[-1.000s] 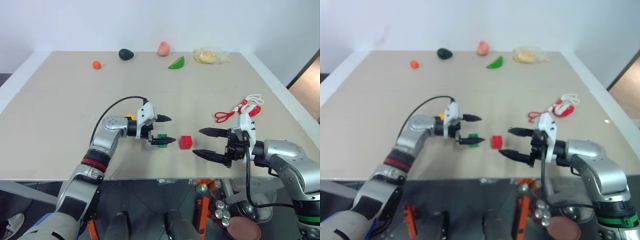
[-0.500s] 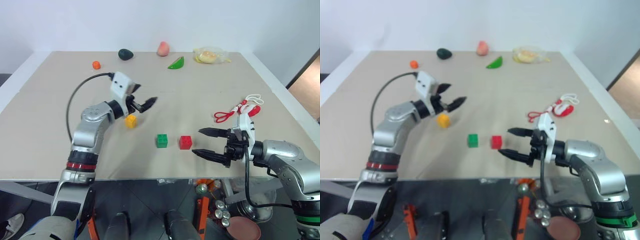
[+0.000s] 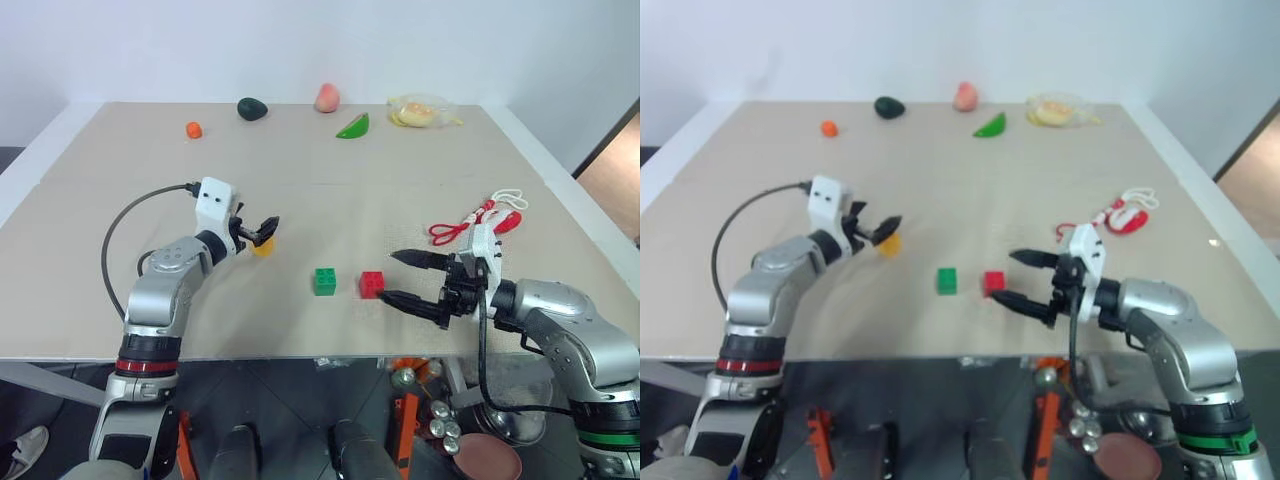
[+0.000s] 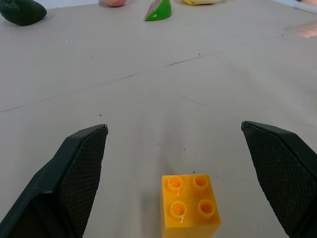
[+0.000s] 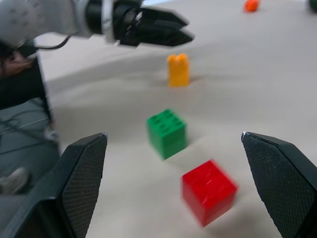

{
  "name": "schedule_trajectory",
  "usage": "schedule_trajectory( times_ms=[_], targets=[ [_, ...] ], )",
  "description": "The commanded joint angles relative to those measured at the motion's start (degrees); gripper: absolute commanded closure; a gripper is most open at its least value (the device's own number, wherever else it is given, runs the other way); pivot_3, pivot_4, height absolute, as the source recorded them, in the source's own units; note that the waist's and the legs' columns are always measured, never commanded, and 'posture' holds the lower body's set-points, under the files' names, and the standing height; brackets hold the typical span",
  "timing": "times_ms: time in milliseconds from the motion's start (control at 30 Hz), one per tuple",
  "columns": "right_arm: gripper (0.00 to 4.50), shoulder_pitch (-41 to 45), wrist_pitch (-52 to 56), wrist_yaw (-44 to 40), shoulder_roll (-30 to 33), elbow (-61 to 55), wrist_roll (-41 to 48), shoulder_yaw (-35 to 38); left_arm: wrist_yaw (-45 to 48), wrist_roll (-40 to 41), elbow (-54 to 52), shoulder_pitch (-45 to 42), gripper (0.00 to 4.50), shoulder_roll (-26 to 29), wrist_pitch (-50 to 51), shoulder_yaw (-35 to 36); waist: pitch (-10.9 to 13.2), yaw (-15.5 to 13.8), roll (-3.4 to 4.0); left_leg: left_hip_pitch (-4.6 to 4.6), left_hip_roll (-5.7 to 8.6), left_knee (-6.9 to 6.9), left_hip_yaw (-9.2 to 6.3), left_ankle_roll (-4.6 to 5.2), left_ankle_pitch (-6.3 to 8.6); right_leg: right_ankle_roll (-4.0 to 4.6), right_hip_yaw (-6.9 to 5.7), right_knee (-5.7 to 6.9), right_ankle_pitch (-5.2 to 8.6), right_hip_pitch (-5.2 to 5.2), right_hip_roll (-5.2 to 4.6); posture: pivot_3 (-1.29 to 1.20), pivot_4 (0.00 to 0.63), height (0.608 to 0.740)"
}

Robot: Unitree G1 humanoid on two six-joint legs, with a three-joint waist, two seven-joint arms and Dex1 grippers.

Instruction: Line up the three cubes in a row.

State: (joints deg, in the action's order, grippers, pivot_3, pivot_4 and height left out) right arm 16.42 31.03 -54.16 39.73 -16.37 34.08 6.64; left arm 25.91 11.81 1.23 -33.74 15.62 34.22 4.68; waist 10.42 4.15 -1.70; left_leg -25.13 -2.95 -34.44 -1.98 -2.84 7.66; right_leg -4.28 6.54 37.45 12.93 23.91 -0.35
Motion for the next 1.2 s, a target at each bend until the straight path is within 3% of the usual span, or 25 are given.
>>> schedule_trajectory(
  times_ms=[33, 633, 733, 1000, 1200],
  targets=[
    [0.00, 2.2, -0.1, 2.4, -0.5, -1.9, 1.1, 2.2, -0.1, 0.3, -0.9, 0.4, 0.03, 0.9, -0.9, -0.1, 0.0, 0.0, 0.00, 0.00, 0.00, 0.00, 0.00, 0.00, 0.00, 0.00, 0.00, 0.00, 0.00, -0.01, 0.00, 0.00, 0.150, 0.740],
    [0.00, 1.2, 0.3, 2.1, 0.3, -3.3, 2.2, 1.8, -0.9, -3.6, 5.6, 3.6, 0.03, 2.2, -5.7, -3.7, 0.0, -0.1, 0.00, -0.02, 0.00, 0.01, 0.00, -0.01, 0.01, 0.02, 0.00, -0.01, 0.02, 0.01, -0.01, 0.00, 0.150, 0.740],
    [0.00, 1.0, 0.3, 2.1, 0.5, -3.4, 2.3, 1.9, -1.4, -4.0, 7.4, 3.1, 0.66, 2.2, -6.6, -3.4, 0.0, -0.1, 0.00, -0.02, 0.00, 0.02, 0.00, -0.01, 0.01, 0.02, 0.00, -0.01, 0.02, 0.01, 0.00, 0.00, 0.150, 0.740],
    [0.00, 0.8, 0.5, 2.1, 0.8, -3.5, 2.7, 2.2, -0.2, -4.5, 9.4, 2.7, 3.24, 2.7, -8.4, -3.9, 0.0, -0.1, 0.00, -0.03, 0.00, 0.02, 0.00, -0.01, 0.01, 0.02, 0.00, -0.01, 0.02, 0.01, -0.01, 0.00, 0.150, 0.740],
    [0.00, 1.1, 0.6, 1.7, 1.0, -3.2, 2.7, 2.1, 4.9, -3.4, 12.5, 0.6, 3.23, 4.5, -14.4, -4.1, 0.0, -0.1, 0.00, -0.02, 0.00, 0.02, 0.00, -0.01, 0.01, 0.02, 0.00, -0.01, 0.02, 0.02, 0.00, 0.00, 0.150, 0.740]
  ],
)
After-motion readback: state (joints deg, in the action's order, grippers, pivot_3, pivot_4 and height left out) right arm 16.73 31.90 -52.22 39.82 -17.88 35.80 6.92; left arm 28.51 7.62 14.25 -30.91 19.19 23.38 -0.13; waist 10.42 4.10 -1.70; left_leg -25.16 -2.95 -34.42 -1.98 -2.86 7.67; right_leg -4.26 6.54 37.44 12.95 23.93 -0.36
